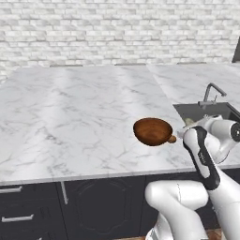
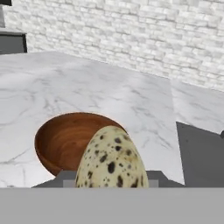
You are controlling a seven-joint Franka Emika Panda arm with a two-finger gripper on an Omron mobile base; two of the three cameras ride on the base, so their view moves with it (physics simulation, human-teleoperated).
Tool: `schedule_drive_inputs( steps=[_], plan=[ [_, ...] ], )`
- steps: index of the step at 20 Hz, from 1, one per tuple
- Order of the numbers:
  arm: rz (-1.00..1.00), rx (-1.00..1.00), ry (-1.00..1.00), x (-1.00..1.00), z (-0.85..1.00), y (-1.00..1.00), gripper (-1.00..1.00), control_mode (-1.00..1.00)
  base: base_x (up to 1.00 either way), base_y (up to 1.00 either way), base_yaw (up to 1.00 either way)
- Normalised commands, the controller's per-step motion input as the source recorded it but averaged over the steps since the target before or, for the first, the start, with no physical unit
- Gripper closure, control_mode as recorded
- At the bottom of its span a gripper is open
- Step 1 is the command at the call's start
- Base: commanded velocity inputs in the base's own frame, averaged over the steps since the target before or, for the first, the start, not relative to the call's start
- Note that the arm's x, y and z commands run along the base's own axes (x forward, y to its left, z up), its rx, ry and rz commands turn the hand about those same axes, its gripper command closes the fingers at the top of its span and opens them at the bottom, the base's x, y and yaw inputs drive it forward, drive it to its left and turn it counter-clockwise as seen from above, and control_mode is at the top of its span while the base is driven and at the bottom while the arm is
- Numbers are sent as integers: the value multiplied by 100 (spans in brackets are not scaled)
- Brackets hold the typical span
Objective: Gather the eggs and milk located in the vicinity of the sink area and place them right next to the bowl.
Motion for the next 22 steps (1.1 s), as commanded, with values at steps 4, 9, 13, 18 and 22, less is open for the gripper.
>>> schedule_drive_inputs(
  steps=[4, 9, 13, 18, 22],
  plan=[
    [26, -39, 0, 14, -2, -24, 100, -100, 0, 0, 0],
    [27, -46, 0, 23, -14, -16, 100, -100, 0, 0, 0],
    [27, -42, 0, 13, -44, -20, 100, -100, 0, 0, 0],
    [12, -11, 2, 0, -41, -23, 100, -100, 0, 0, 0],
    [1, 0, 1, 0, -4, -6, 100, -100, 0, 0, 0]
  ],
)
